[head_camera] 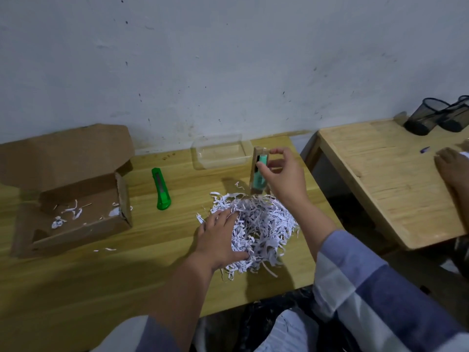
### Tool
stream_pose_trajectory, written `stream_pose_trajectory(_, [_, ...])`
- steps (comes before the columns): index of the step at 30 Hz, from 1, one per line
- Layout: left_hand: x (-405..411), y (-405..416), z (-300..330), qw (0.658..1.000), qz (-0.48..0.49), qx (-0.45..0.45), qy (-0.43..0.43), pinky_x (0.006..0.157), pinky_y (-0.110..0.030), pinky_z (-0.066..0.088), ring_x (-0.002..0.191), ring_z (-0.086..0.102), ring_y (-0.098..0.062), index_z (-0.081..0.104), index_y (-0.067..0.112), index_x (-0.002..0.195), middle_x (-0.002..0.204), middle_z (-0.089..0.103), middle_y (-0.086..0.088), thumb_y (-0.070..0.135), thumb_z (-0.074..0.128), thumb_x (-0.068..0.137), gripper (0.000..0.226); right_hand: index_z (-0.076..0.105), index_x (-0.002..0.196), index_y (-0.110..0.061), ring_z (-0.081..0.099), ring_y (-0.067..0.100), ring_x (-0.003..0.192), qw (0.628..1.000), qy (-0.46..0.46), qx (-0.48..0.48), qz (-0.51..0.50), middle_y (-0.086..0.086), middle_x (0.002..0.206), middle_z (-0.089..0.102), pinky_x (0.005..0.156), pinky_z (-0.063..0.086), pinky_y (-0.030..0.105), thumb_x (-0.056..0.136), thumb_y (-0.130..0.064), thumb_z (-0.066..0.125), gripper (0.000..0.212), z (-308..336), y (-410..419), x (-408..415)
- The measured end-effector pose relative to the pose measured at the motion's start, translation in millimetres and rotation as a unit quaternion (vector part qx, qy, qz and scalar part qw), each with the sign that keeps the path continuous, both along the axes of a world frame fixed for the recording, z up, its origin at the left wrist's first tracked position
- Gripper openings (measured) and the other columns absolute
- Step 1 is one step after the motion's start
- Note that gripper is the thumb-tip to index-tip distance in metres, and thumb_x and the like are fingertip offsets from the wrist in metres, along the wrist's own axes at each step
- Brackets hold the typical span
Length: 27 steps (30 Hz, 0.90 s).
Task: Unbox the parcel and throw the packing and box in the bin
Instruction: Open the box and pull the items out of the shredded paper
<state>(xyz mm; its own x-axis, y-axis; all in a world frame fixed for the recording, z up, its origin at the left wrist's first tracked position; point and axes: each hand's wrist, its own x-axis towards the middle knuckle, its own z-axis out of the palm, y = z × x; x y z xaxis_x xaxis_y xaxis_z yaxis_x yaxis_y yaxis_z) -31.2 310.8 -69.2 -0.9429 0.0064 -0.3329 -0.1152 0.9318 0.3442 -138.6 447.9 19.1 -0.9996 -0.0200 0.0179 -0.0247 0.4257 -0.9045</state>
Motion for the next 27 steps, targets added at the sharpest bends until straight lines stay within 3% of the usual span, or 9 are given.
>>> stream_pose_trajectory(1, [0, 0, -1, 1.000, 0.001, 0.002, 0.003, 0.117, -0.044, 0.009, 0.147, -0.002, -0.019, 0.004, 0.030, 0.151, 0.161, 0.001, 0.009, 0.063, 0.068, 0.071, 0.107, 0.054, 0.116, -0.024, 0.065, 0.012, 0.077, 1.000, 0.005, 0.015, -0.005, 0.001, 0.098, 0.068, 0.055, 0.056, 0.030, 0.087, -0.027, 0.067, 0.032, 1, 2, -10])
stream_pose_trajectory(4, [0, -1, -5, 1.000, 0.001, 0.002, 0.015, 0.117, -0.044, 0.009, 0.147, -0.001, -0.018, 0.004, 0.033, 0.151, 0.160, 0.002, 0.010, 0.063, 0.067, 0.072, 0.106, 0.058, 0.125, -0.023, 0.068, 0.024, 0.089, 0.995, 0.017, 0.091, -0.034, 0.007, 0.104, 0.071, 0.076, 0.058, 0.043, 0.090, -0.031, 0.061, 0.036, 1, 9, -43])
stream_pose_trajectory(6, [0, -2, -7, 1.000, 0.000, -0.001, 0.020, 0.117, -0.044, 0.009, 0.147, 0.000, -0.018, 0.004, 0.033, 0.151, 0.160, 0.003, 0.010, 0.064, 0.066, 0.072, 0.106, 0.057, 0.129, -0.021, 0.065, 0.030, 0.101, 0.984, -0.007, 0.172, -0.042, 0.012, 0.112, 0.069, 0.084, 0.055, 0.043, 0.092, -0.032, 0.057, 0.039, -5, 14, -62])
stream_pose_trajectory(9, [-1, -3, -8, 1.000, 0.000, 0.000, 0.020, 0.117, -0.043, 0.010, 0.146, 0.000, -0.017, 0.003, 0.034, 0.151, 0.160, 0.003, 0.011, 0.064, 0.067, 0.071, 0.107, 0.061, 0.126, -0.014, 0.061, 0.036, 0.110, 0.961, -0.059, 0.267, -0.042, 0.019, 0.122, 0.065, 0.088, 0.052, 0.042, 0.094, -0.030, 0.054, 0.036, -21, 18, -83])
stream_pose_trajectory(15, [-4, -5, -16, 0.999, -0.007, -0.016, 0.028, 0.116, -0.044, 0.012, 0.146, -0.001, -0.015, 0.003, 0.036, 0.150, 0.159, 0.002, 0.013, 0.067, 0.064, 0.069, 0.106, 0.066, 0.117, -0.008, 0.059, 0.035, 0.114, 0.925, -0.113, 0.363, -0.011, 0.019, 0.121, 0.065, 0.087, 0.050, 0.038, 0.095, -0.027, 0.053, 0.032, -57, 19, -105])
stream_pose_trajectory(19, [-5, -7, -20, 0.999, -0.013, -0.018, 0.036, 0.114, -0.043, 0.014, 0.145, 0.000, -0.014, 0.005, 0.037, 0.150, 0.158, 0.004, 0.014, 0.068, 0.065, 0.068, 0.106, 0.066, 0.116, -0.009, 0.063, 0.034, 0.105, 0.931, -0.150, 0.329, -0.038, 0.018, 0.116, 0.067, 0.086, 0.055, 0.042, 0.093, -0.029, 0.055, 0.032, -74, 21, -104])
stream_pose_trajectory(23, [-6, -8, -19, 0.999, -0.019, -0.006, 0.036, 0.114, -0.043, 0.014, 0.145, 0.002, -0.014, 0.006, 0.037, 0.149, 0.158, 0.006, 0.013, 0.067, 0.066, 0.068, 0.105, 0.058, 0.127, -0.018, 0.053, 0.032, 0.117, 0.934, -0.035, 0.353, -0.041, 0.013, 0.130, 0.057, 0.087, 0.051, 0.042, 0.094, -0.033, 0.051, 0.036, -65, 27, -78])
stream_pose_trajectory(25, [-6, -11, -16, 0.999, -0.023, 0.011, 0.031, 0.115, -0.043, 0.012, 0.145, 0.002, -0.015, 0.006, 0.037, 0.150, 0.159, 0.005, 0.011, 0.068, 0.064, 0.069, 0.104, 0.061, 0.123, -0.019, 0.057, 0.026, 0.109, 0.950, 0.027, 0.309, 0.015, 0.009, 0.126, 0.060, 0.081, 0.051, 0.036, 0.094, -0.033, 0.053, 0.034, -60, 30, -54])
stream_pose_trajectory(27, [-7, -15, -11, 0.998, -0.026, 0.040, 0.029, 0.117, -0.044, 0.010, 0.145, 0.001, -0.016, 0.005, 0.038, 0.149, 0.159, 0.005, 0.009, 0.072, 0.061, 0.070, 0.103, 0.064, 0.119, -0.020, 0.059, 0.017, 0.102, 0.964, 0.014, 0.233, 0.127, 0.005, 0.122, 0.064, 0.086, 0.050, 0.032, 0.090, -0.033, 0.060, 0.032, -55, 34, -25])
